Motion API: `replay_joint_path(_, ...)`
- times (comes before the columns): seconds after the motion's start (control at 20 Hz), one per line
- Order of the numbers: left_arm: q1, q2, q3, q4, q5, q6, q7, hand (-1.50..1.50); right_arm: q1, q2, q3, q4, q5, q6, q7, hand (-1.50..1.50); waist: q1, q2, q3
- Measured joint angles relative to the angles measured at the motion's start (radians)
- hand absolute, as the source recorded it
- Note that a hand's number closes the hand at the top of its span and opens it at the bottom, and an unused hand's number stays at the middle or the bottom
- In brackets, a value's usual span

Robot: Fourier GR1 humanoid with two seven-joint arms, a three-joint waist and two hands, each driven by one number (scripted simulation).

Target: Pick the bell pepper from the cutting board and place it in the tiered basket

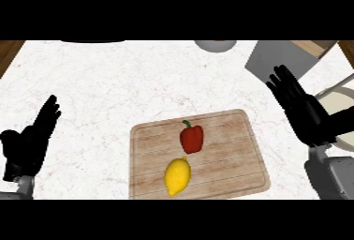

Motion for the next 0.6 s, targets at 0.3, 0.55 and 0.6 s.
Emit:
replay_joint_path(0.3, -0.045, 0.020, 0.016, 0.024, -0.072, 0.013, -0.044, 0.00, 0.011, 0.145, 0.062, -0.086, 0.178, -0.307, 0.012, 1.50, -0.018, -0.021, -0.005)
replay_joint_path(0.55, -0.045, 0.027, 0.023, 0.025, -0.086, 0.025, -0.048, 0.00, 0.130, 0.150, -0.006, -0.029, 0.338, -0.589, 0.049, -1.50, -0.075, -0.029, -0.011)
replay_joint_path(0.6, -0.050, 0.027, 0.022, 0.028, -0.087, 0.025, -0.047, 0.00, 0.159, 0.168, 0.007, -0.031, 0.382, -0.653, 0.059, -1.50, -0.076, -0.029, -0.012)
